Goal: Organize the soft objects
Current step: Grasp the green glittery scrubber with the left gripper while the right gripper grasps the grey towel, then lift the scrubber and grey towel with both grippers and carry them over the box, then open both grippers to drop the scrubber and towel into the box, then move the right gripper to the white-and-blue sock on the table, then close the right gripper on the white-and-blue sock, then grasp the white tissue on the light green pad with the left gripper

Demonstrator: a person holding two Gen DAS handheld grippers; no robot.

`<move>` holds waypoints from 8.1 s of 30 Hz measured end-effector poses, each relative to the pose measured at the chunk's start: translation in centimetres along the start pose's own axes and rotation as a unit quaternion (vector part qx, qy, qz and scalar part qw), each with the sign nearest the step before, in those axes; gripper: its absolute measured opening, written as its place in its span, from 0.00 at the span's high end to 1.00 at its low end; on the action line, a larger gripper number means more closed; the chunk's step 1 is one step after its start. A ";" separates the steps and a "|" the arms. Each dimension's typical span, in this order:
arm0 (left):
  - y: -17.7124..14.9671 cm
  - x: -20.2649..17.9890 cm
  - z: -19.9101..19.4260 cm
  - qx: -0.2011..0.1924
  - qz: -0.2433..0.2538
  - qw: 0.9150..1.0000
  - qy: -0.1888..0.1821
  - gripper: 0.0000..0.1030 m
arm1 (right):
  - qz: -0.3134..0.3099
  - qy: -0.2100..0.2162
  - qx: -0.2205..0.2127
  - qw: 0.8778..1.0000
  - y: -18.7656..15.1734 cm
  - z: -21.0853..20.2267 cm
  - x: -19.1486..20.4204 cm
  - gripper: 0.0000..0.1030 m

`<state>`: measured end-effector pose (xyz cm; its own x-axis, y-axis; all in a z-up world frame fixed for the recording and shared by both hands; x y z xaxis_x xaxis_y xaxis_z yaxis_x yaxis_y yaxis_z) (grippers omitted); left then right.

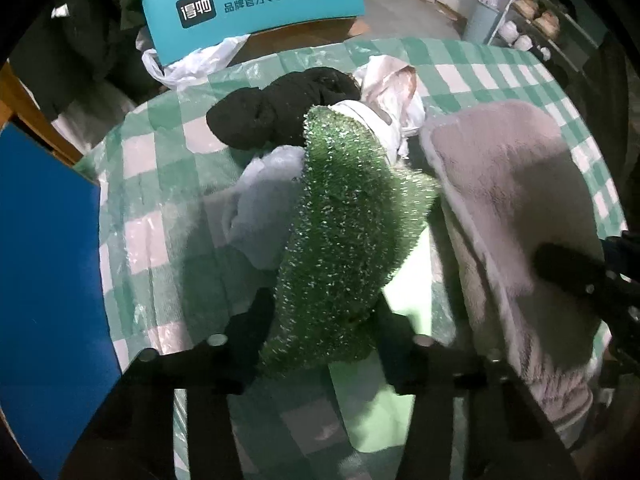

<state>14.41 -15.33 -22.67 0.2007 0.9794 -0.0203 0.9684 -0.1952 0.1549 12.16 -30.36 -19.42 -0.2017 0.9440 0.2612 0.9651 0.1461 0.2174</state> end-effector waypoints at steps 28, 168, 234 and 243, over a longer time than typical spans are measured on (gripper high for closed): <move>-2.4 2.1 -9.5 -0.091 -0.013 0.993 -0.071 0.91 | -0.037 0.000 -0.056 0.998 0.3 -6.2 4.3 0.82; -3.1 6.7 -12.0 -0.100 -0.058 0.993 -0.034 0.47 | -0.037 -0.063 -0.026 0.997 4.1 -4.7 2.7 0.37; -3.4 -0.6 -1.7 0.019 -0.007 0.997 -0.079 0.47 | -0.001 -0.026 0.085 0.996 -2.0 1.2 -1.8 0.63; -4.3 -1.7 -0.3 0.032 0.010 0.997 -0.070 0.60 | -0.011 -0.019 0.078 0.997 -1.6 0.9 -0.4 0.63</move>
<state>9.82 -16.15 -22.99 0.2339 0.9598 -0.1555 0.9707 -0.2214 0.0933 10.85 -30.74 -20.68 -0.2192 0.9500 0.2226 0.9754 0.2080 0.0727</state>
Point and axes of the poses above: each gripper's, at about its wrist camera, not at the fingertips, and z roughly the way its jaws point, x to its left, y to its top, the point moved 5 cm from there along z, roughly the way its jaws point, and after that the axes turned 7 degrees about x, right-handed, at the moved point
